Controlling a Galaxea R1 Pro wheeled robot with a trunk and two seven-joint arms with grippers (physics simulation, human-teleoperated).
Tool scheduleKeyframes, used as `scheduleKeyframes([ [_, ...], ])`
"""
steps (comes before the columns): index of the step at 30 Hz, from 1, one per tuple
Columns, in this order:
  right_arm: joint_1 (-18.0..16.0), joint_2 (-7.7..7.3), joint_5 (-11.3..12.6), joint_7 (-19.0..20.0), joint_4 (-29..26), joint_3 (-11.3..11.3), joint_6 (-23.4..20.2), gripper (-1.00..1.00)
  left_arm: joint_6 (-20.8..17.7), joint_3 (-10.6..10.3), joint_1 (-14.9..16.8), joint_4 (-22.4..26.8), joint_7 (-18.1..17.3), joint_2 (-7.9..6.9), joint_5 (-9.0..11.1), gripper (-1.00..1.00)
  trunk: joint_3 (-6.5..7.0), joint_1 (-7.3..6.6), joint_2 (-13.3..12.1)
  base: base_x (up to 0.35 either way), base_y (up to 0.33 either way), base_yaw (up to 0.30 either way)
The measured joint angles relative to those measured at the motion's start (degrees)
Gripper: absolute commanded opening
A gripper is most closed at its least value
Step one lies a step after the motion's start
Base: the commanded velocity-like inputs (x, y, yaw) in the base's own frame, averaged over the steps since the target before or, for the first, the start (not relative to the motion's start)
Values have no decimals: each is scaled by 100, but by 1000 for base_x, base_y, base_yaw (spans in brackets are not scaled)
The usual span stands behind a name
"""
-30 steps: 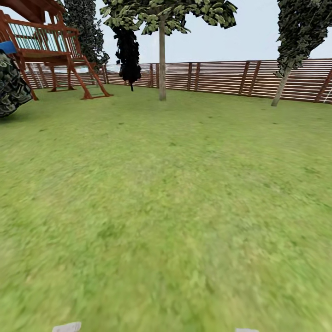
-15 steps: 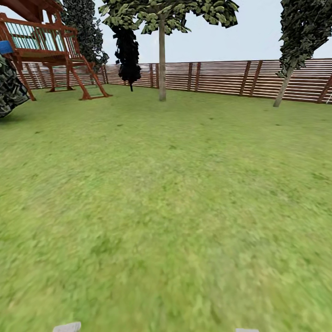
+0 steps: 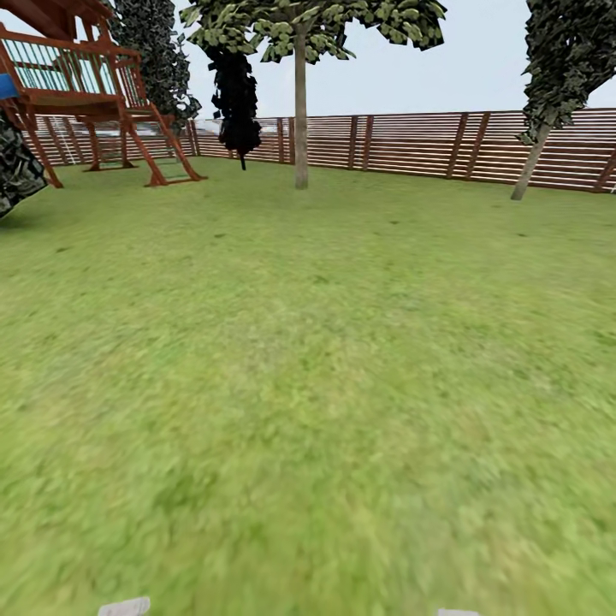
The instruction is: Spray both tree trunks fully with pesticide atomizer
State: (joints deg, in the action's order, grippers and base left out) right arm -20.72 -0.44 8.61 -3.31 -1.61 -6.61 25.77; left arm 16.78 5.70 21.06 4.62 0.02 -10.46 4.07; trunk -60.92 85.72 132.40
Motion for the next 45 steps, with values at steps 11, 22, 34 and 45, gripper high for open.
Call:
scheduleKeyframes([
  [11,0,0,0,-1,0,0,0,100,0,0,0,0,0,0,0,-100,0,0,0,337,0,0],
  [22,0,0,0,0,0,0,0,100,0,0,0,0,0,0,0,-100,0,0,0,337,0,0],
  [34,0,0,0,-1,0,0,0,100,0,0,0,0,0,0,0,-100,0,0,0,337,0,0],
  [45,0,0,0,0,0,0,0,100,0,0,0,0,0,0,0,-100,0,0,0,337,0,0],
])
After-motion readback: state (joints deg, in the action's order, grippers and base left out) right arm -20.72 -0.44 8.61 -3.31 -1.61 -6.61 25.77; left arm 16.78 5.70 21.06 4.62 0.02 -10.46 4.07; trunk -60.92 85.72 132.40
